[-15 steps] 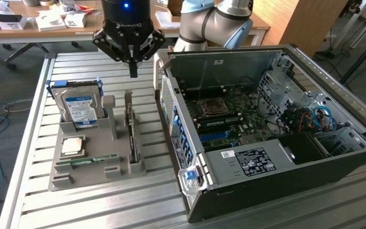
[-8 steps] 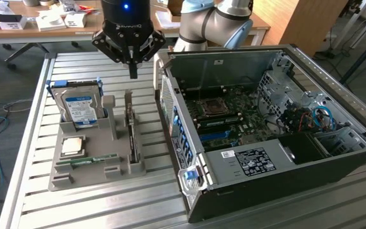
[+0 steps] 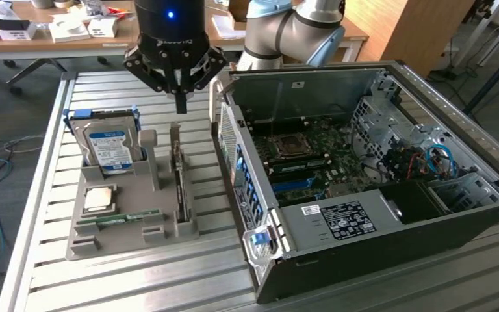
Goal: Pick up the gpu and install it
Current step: 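Reach for the gpu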
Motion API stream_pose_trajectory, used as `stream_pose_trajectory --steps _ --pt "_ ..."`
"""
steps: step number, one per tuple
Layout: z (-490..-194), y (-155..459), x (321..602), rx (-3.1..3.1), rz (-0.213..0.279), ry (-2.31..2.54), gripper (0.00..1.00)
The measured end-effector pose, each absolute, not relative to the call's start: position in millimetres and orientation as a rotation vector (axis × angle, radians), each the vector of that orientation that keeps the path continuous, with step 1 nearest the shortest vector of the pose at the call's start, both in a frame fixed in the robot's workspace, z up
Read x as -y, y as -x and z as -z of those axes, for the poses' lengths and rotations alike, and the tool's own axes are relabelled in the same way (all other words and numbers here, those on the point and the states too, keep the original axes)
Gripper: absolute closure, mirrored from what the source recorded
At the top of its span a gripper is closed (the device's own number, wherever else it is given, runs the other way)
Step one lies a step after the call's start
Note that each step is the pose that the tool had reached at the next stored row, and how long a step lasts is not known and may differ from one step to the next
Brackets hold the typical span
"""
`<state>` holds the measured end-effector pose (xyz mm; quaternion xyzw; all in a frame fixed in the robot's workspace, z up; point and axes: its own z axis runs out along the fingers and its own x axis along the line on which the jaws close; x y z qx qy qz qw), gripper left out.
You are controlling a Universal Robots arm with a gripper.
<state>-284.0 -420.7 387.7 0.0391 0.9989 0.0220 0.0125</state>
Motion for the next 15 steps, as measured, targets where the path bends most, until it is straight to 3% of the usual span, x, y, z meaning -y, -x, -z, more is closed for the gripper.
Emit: stream_pose_trajectory --steps 15 --pt "-388 289 437 -3.113 -0.069 -0.122 0.89"
